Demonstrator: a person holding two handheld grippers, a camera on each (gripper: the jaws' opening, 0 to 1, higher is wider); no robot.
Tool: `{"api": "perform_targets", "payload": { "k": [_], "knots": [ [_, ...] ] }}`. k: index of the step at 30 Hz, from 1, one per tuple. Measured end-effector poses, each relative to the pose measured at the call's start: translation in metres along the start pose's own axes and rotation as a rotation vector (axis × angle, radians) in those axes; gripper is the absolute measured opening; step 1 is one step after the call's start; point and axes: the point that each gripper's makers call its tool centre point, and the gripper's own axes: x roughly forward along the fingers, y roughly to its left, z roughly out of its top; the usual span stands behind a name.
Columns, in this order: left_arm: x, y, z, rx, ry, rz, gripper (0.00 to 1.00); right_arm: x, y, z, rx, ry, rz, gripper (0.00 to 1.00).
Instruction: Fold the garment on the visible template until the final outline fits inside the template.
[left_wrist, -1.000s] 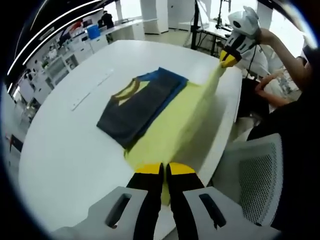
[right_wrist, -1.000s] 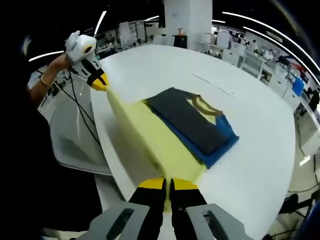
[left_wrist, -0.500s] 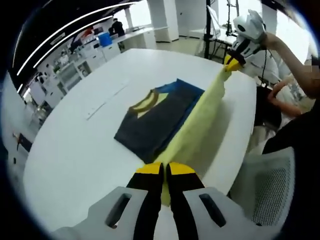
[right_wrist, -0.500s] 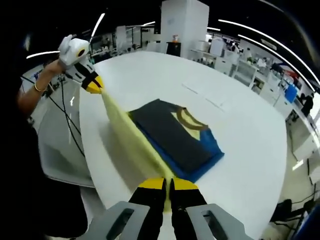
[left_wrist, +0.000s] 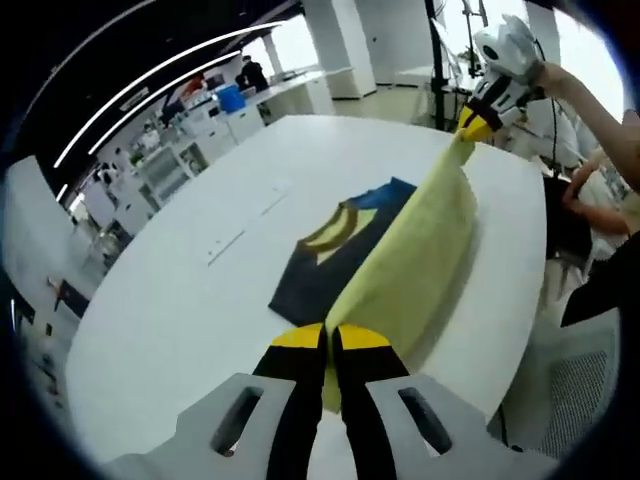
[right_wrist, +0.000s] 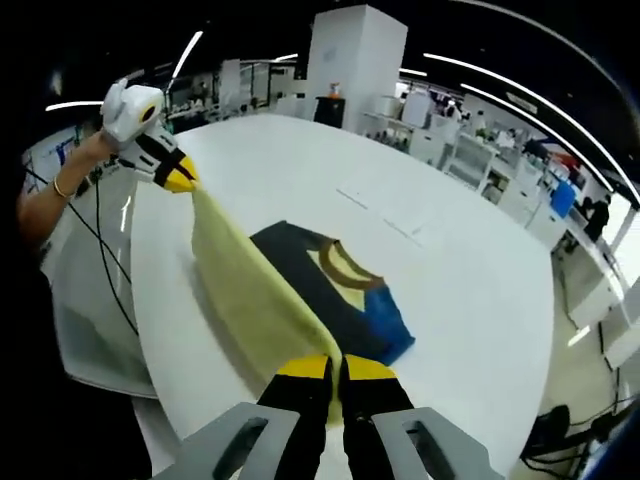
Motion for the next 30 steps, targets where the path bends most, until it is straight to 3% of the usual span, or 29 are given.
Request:
{"api": "perform_targets", "payload": {
  "k": [18,23,30],
  "knots": [
    [0.026,0.036,0.031,0.039,-0.043,0.111,0.01,0.028,-0.049,0.023,-0.08,-0.006,-0.172,0.0],
    [0.037,0.044,0.033,0.05,-0.039,0.137,0.01,0.039,-0.059,0.027,-0.093,-0.008,-0.205,0.0],
    [0.061,0.057,0.03,0.033,-0.044,0.144,0.01,0.065,-0.073,0.022,-0.192,0.046,-0.247,0.0]
  ]
}}
